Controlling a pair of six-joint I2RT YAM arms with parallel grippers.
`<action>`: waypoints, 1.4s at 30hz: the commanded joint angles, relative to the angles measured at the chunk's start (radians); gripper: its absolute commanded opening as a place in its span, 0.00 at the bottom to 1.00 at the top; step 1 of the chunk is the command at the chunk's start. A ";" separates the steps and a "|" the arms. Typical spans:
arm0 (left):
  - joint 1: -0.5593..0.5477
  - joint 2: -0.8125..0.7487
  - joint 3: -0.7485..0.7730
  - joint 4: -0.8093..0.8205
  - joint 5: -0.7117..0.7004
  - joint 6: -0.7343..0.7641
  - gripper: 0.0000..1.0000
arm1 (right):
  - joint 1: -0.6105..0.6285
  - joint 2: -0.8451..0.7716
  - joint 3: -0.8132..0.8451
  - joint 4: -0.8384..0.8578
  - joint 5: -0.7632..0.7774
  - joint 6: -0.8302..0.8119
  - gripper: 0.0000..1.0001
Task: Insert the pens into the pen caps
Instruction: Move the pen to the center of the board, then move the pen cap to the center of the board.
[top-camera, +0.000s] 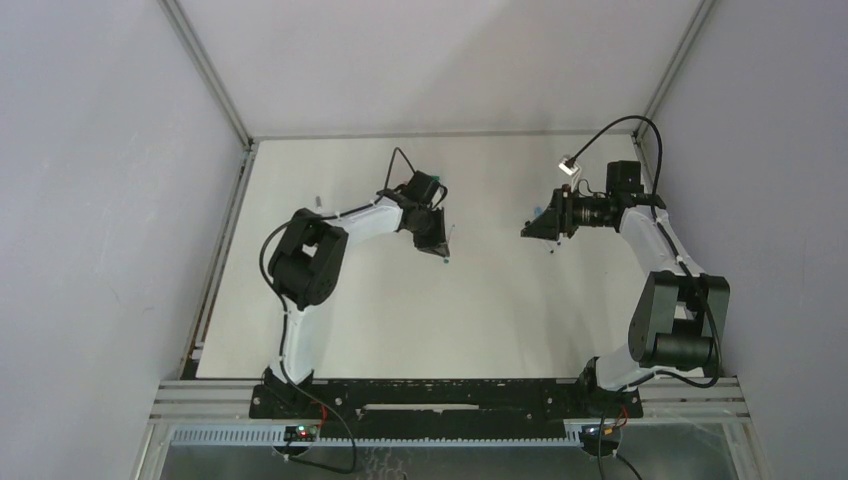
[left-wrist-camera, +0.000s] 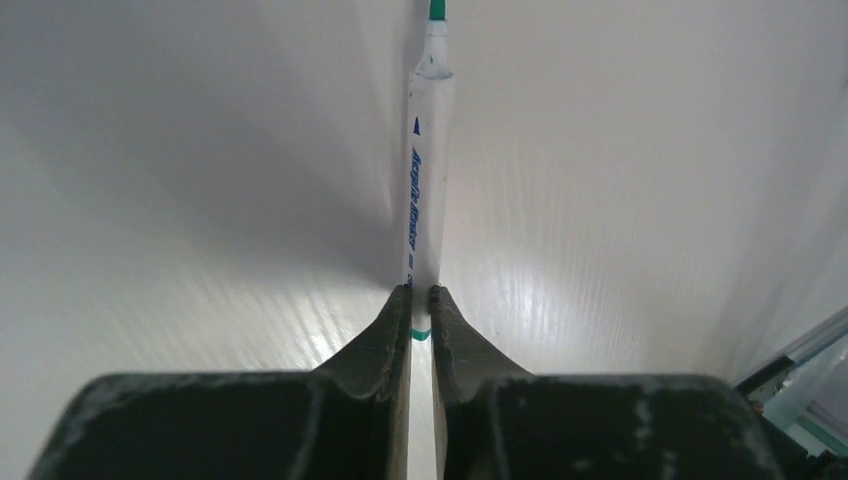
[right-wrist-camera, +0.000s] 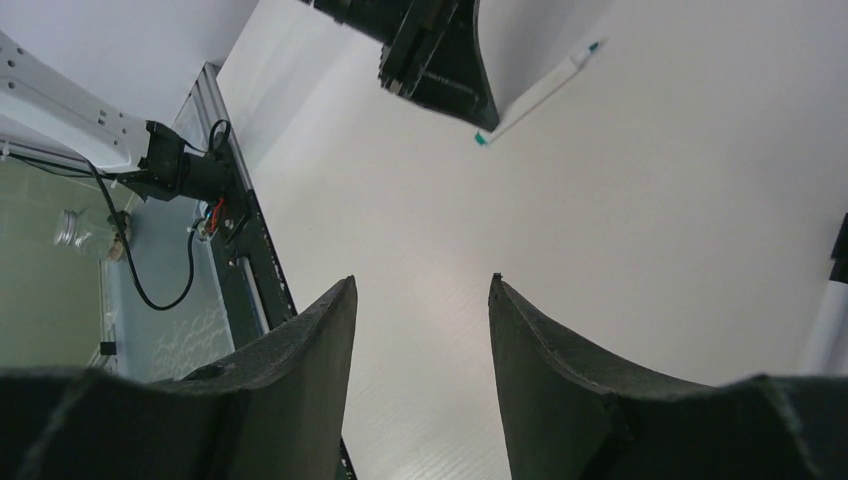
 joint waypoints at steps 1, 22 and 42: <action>-0.021 -0.104 -0.110 0.083 0.028 -0.058 0.15 | 0.028 0.007 -0.002 0.001 -0.001 -0.025 0.59; 0.223 -0.257 -0.098 0.439 0.138 -0.135 0.30 | 0.110 0.051 0.151 -0.087 0.141 -0.018 0.58; 0.350 0.441 0.633 0.522 0.129 -0.635 0.02 | 0.052 0.058 0.151 -0.099 0.133 -0.013 0.59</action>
